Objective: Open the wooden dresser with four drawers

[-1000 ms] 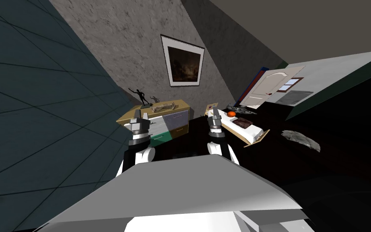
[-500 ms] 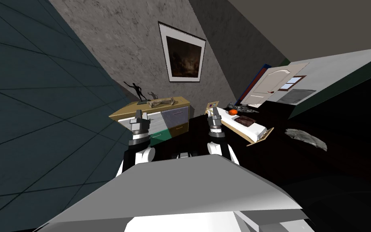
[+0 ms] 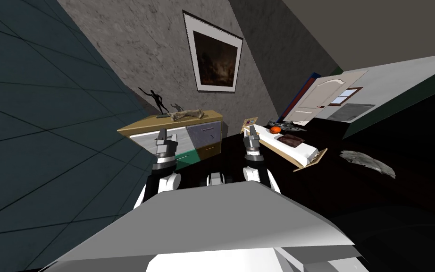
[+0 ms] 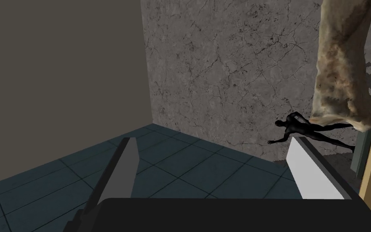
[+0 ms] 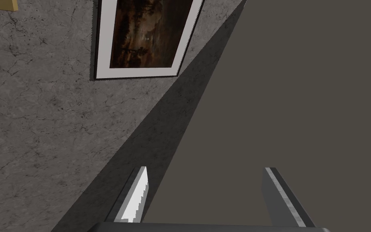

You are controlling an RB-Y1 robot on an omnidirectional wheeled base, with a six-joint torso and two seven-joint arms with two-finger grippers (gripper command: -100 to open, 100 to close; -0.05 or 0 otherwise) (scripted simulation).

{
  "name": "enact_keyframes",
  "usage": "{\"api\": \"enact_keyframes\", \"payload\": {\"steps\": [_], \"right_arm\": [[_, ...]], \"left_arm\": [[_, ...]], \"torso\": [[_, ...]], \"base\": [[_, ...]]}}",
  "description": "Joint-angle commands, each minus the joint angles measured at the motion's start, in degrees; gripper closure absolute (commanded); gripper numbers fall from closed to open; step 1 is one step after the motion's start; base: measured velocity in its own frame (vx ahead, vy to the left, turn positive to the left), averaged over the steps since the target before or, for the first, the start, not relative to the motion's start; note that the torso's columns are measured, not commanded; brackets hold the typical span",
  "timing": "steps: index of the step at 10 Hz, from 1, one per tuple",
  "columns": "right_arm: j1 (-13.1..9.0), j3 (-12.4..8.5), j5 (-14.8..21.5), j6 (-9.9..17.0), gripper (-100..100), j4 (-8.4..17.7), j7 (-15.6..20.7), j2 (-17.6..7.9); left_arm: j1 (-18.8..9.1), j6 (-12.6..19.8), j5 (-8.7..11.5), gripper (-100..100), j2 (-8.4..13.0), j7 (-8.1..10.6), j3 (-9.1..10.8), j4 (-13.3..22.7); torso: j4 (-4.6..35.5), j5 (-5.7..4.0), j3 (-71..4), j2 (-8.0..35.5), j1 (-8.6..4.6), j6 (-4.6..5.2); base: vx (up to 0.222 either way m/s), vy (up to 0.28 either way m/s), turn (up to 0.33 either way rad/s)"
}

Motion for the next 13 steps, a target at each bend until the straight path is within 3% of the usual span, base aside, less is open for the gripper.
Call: {"api": "enact_keyframes", "payload": {"steps": [1,6,13], "right_arm": [[0.0,0.0,0.0,0.0,0,0.0,0.0,0.0],[0.0,0.0,0.0,0.0,0,0.0,0.0,0.0],[0.0,0.0,0.0,0.0,0,0.0,0.0,0.0]], "left_arm": [[-0.74,0.26,0.13,-100,2.65,0.1,0.64,2.94],[-2.18,0.43,0.34,-100,4.35,0.28,1.79,8.32],[-4.47,0.67,0.69,-100,5.13,0.55,3.66,16.8]], "torso": [[0.05,0.01,-0.04,0.04,0.02,-0.01],[0.12,0.03,0.05,0.22,0.1,0.0],[0.12,0.04,0.04,0.21,0.14,-0.01]], "base": [[0.117,-0.062,0.033],[0.095,-0.058,0.025],[0.102,-0.063,0.029]]}}
